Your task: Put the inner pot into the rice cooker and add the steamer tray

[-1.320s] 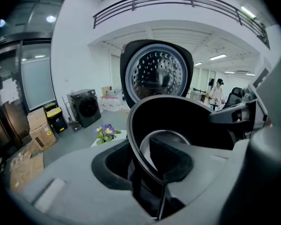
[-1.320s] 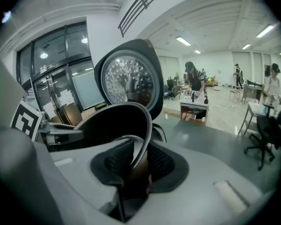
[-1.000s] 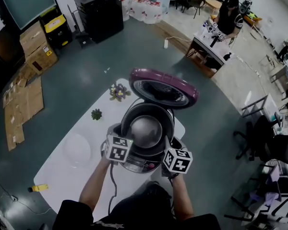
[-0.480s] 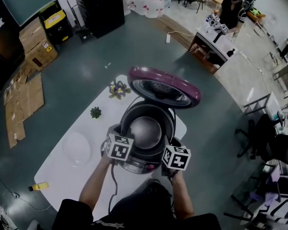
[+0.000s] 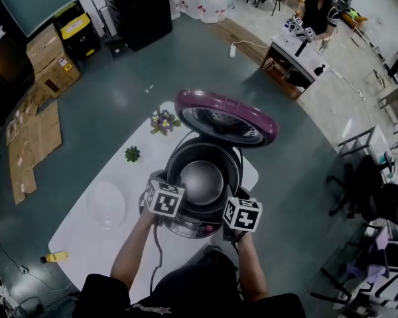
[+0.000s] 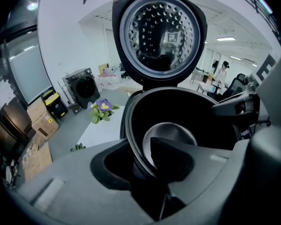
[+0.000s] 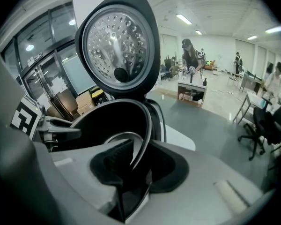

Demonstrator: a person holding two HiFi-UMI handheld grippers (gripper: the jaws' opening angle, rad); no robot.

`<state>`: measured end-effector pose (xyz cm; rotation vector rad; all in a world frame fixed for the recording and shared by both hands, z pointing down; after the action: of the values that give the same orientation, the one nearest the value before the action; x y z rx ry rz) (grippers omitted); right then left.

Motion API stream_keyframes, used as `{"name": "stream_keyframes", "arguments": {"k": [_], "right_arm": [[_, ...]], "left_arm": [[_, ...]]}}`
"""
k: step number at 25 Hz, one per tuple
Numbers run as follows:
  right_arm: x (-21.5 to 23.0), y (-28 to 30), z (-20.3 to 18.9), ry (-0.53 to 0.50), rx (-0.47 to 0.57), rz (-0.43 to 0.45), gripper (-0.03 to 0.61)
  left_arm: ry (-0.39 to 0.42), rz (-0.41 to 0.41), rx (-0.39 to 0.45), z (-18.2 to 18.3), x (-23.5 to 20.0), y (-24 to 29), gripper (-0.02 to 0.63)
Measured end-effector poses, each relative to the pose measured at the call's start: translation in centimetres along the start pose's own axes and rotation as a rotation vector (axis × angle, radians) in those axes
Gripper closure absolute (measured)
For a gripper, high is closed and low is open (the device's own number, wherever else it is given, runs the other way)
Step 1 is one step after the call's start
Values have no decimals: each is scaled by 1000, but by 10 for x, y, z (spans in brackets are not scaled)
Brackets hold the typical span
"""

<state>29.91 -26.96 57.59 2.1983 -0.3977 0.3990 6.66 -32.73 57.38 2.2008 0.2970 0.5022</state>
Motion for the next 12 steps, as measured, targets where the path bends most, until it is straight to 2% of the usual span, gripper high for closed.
{"name": "stream_keyframes", "arguments": {"k": [7,10,12], "right_arm": [[-1,3,-1,-23,0,20,456],[-6,3,-2,-31,2,49,399],[-8,0,-1,-60,22,37,341]], "left_arm": [[-29,-19,11,-2,-2,2,472],[-30,-17,11,-4,-1,-1,468],[-23,1,35,-4,0,-5,407]]}}
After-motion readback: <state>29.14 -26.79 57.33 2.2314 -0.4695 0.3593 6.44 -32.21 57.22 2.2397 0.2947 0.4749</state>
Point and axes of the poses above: the fingertips, and each gripper's own axes: y forward along the fingers, x to its right, z out of its top, the point moved 7 cm from there along -y, backward along the fingers, and after that the axes turned 15 degrees about z, right-handed, at the moved point
